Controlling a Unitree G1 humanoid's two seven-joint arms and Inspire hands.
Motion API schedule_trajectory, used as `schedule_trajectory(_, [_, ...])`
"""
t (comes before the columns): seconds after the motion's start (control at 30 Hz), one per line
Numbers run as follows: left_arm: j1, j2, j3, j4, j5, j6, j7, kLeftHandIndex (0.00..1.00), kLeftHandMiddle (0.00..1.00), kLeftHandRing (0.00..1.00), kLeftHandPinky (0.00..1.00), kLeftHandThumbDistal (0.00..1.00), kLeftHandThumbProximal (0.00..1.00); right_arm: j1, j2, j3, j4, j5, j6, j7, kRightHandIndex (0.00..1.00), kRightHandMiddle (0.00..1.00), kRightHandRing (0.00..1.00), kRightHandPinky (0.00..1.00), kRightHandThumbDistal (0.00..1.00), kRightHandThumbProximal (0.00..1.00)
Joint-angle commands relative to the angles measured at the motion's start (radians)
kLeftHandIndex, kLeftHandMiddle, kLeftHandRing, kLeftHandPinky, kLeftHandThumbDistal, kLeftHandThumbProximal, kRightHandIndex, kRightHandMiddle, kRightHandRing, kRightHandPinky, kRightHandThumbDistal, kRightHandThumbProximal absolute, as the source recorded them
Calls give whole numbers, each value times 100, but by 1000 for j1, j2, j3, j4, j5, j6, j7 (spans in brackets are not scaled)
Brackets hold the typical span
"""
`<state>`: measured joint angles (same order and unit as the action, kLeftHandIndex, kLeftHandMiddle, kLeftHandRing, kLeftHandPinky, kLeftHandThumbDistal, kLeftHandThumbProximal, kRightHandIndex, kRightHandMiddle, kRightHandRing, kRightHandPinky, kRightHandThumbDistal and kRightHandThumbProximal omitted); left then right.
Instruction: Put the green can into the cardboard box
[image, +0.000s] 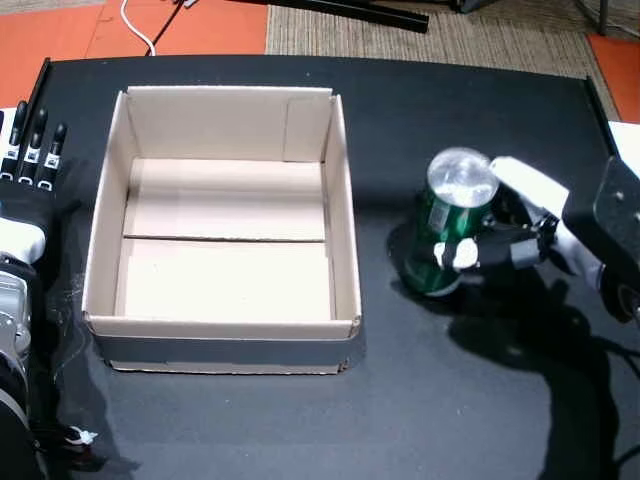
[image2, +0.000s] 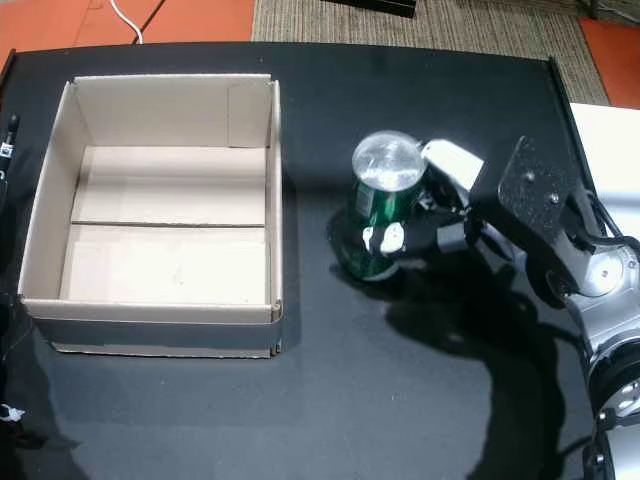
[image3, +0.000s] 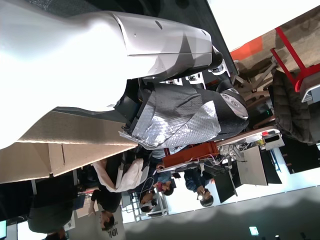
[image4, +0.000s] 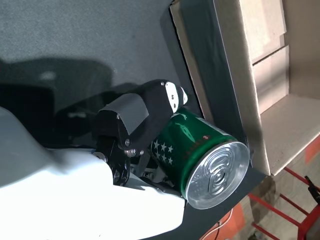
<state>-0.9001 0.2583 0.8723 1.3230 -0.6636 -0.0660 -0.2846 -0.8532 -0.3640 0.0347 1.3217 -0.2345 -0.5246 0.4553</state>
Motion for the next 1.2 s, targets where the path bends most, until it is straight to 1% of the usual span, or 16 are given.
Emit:
schedule_trajectory(0.0, [-3, 7, -2, 8, -2, 3, 4, 73, 67, 72, 89, 0, 79, -7, 12, -19, 2, 28, -8, -5, 33, 35, 40, 48, 0, 0])
schedule_trajectory(0.07, [0, 7, -1, 8, -4, 2, -9, 75, 70, 74, 91, 0, 82, -12, 19, -27, 2, 28, -2, -8, 26, 29, 36, 46, 0, 0])
schedule_trajectory(0.1, [1, 6, -1, 7, -5, 0, -10, 75, 69, 74, 91, 0, 83, -13, 22, -28, 1, 26, -3, -9, 22, 26, 34, 45, 0, 0])
schedule_trajectory(0.17, [-2, 4, 1, 7, -7, -1, -4, 72, 66, 73, 90, 1, 82, -16, 26, -33, 1, 28, 4, -10, 19, 23, 31, 44, 0, 0])
schedule_trajectory(0.23, [-3, 3, 4, 7, -10, 1, -2, 70, 65, 72, 89, 1, 79, -17, 28, -41, 1, 33, 16, -10, 17, 21, 29, 44, 0, 0])
schedule_trajectory(0.33, [-6, 4, 4, 8, -9, 4, 7, 67, 63, 71, 87, 1, 80, -17, 29, -50, 1, 38, 27, -19, 15, 20, 28, 43, 0, 0])
schedule_trajectory(0.53, [-5, 7, -2, 9, -1, 2, 9, 64, 61, 69, 87, 0, 80, -12, 25, -49, -1, 30, 7, -44, 16, 20, 29, 44, 0, 0])
schedule_trajectory(0.57, [-6, 6, -2, 9, -1, 2, 12, 64, 61, 69, 87, 0, 80, -12, 25, -48, -1, 29, 5, -47, 16, 20, 29, 44, 0, 0])
schedule_trajectory(0.67, [-6, 6, -2, 10, -1, 2, 12, 64, 61, 69, 88, 2, 80, -14, 27, -64, -1, 45, 9, -53, 12, 16, 23, 43, 0, 0])
schedule_trajectory(0.7, [-7, 6, -3, 10, 0, 1, 15, 62, 60, 68, 86, 5, 80, -15, 26, -70, -3, 50, 1, -57, 11, 14, 21, 42, 0, 0])
schedule_trajectory(0.8, [-7, 6, -6, 11, 3, 1, 21, 57, 57, 67, 84, 0, 82, -25, 19, -77, -13, 59, -33, -65, 10, 10, 18, 41, 0, 0])
schedule_trajectory(0.93, [-12, 3, -12, 11, 9, -4, 32, 51, 54, 65, 81, 0, 90, -45, 6, -79, -26, 58, -122, -79, 5, 6, 15, 40, 0, 0])
schedule_trajectory(1.07, [-9, 4, -12, 12, 7, -2, 19, 50, 49, 60, 79, 0, 93, -74, -18, -67, -40, 35, -198, -142, 3, 4, 14, 40, 0, 0])
schedule_trajectory(1.17, [-9, 3, -13, 13, 9, -4, 23, 47, 47, 59, 77, 0, 95, -104, -34, -74, -49, 44, -261, -162, 2, 3, 13, 40, 0, 0])
